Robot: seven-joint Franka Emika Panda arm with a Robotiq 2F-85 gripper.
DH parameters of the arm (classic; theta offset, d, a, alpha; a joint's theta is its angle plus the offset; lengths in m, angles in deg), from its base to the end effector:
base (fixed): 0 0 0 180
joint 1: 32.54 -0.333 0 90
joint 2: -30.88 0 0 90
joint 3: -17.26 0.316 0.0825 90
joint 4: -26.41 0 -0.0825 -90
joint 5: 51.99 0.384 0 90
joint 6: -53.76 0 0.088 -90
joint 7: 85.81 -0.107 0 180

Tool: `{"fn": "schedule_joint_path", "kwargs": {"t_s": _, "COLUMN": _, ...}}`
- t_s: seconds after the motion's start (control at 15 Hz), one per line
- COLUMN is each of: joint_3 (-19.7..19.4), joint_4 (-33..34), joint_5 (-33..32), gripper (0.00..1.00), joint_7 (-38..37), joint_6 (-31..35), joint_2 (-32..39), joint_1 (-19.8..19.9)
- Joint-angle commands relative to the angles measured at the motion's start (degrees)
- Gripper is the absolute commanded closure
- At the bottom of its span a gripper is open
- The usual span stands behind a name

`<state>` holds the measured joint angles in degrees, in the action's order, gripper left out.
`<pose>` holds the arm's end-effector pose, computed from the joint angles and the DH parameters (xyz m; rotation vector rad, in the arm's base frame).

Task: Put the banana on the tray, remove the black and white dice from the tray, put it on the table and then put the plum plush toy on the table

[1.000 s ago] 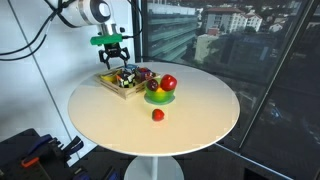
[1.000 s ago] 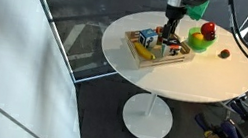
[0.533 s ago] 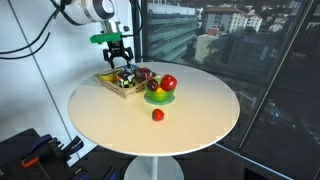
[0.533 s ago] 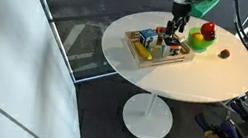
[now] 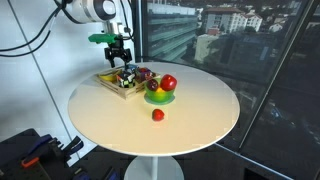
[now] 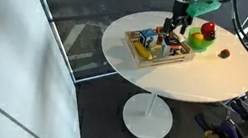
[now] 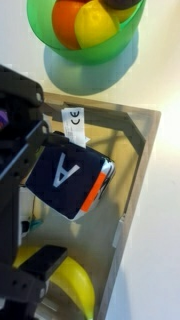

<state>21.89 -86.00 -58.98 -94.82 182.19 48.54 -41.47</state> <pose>0.5909 0.1369 0.3162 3.0587 0.2346 -0.0194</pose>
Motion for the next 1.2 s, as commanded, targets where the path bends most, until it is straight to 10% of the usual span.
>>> {"fn": "schedule_joint_path", "kwargs": {"t_s": 0.0, "joint_3": -0.4, "joint_4": -0.2, "joint_5": 2.6, "gripper": 0.0, "joint_7": -3.2, "joint_6": 1.1, "joint_2": -0.1, "joint_1": 0.3}}
{"fn": "schedule_joint_path", "kwargs": {"t_s": 1.13, "joint_3": -1.7, "joint_4": 0.6, "joint_5": 2.2, "gripper": 0.0, "joint_7": -8.7, "joint_6": -0.2, "joint_2": 1.8, "joint_1": -0.4}}
